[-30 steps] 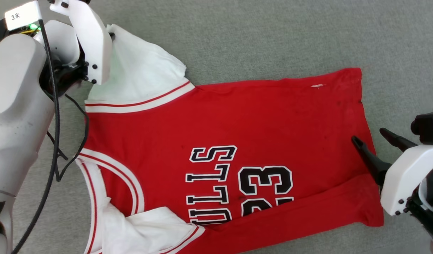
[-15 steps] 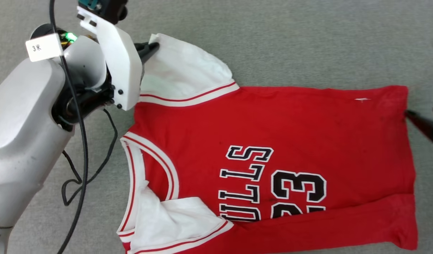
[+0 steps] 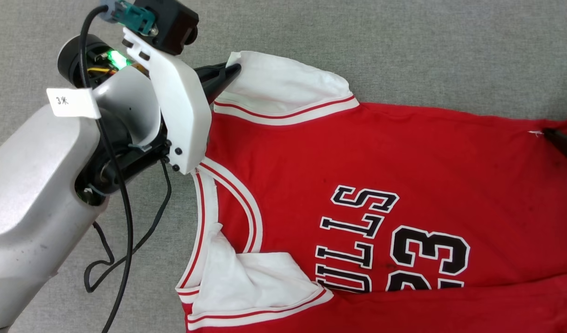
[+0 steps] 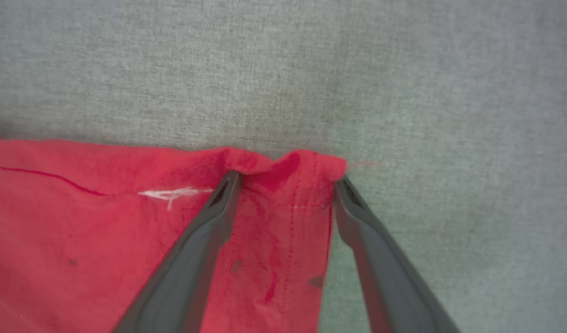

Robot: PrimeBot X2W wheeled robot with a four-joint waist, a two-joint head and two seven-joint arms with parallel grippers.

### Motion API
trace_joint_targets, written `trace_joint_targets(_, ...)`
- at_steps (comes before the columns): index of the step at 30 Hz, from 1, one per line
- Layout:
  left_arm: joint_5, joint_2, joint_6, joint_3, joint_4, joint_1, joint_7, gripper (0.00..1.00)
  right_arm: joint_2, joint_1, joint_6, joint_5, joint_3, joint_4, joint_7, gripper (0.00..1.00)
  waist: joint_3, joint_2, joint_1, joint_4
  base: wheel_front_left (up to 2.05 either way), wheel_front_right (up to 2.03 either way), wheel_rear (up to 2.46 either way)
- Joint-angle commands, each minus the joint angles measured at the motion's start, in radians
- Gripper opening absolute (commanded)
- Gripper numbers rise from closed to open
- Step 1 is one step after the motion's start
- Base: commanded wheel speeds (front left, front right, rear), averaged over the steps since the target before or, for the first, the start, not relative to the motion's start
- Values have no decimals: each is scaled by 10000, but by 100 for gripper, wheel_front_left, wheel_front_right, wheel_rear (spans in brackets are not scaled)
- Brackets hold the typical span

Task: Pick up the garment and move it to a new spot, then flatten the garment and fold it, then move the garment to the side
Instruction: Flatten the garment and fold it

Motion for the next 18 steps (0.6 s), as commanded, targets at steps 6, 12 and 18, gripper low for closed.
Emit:
trace_joint_targets(6,-48,74,134,96,-138,339,-248,0,41,383,-4,205,750,839,-224,0,-25,0,0,108,0,0,0)
trace_joint_targets(12,-117,76,249,238,143,789,-791,0,-201,313,-7,469,838,1002,-1516,0,-470,0,0,4,0,0,0)
trace_joint_targets(18,-263,89,498,463,293,1533,-1535,0,-435,529,-10,818,634,1045,-2991,0,-1178,0,0,-62,0,0,0)
